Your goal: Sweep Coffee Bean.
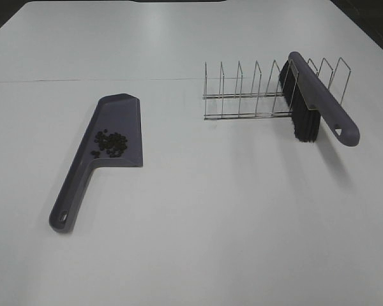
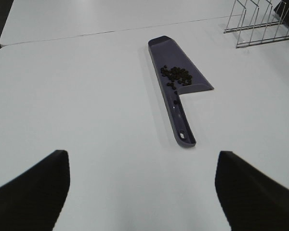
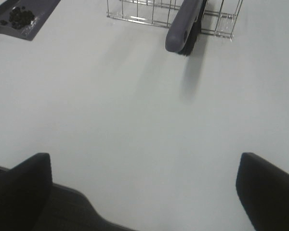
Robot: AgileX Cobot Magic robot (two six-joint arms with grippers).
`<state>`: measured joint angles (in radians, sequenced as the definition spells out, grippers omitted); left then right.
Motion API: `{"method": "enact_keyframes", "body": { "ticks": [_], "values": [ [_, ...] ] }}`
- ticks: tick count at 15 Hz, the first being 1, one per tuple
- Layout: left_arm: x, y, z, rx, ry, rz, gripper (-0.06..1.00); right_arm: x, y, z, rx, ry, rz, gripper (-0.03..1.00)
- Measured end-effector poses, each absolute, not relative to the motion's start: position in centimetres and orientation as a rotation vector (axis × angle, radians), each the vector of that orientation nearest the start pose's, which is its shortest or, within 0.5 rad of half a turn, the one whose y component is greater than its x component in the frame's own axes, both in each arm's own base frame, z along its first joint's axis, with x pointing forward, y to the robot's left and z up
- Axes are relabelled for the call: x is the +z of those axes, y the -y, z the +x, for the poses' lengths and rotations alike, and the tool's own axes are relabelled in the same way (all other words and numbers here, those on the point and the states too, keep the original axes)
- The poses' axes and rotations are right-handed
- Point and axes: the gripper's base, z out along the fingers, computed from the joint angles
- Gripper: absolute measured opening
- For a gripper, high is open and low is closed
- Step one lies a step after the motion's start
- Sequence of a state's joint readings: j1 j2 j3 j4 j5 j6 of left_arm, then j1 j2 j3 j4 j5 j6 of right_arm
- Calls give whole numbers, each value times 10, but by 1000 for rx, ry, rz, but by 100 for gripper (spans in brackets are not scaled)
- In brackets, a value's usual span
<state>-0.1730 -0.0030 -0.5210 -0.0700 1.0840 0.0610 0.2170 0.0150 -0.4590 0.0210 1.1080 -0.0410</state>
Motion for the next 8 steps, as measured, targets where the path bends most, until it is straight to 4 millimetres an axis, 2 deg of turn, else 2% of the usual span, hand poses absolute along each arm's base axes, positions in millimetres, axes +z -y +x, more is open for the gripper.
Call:
{"method": "enact_keyframes", "body": {
  "ticks": [8],
  "values": [
    [281, 4, -10, -161, -2028, 234, 76, 262, -1, -3, 129, -2114, -275, 93]
  ]
}}
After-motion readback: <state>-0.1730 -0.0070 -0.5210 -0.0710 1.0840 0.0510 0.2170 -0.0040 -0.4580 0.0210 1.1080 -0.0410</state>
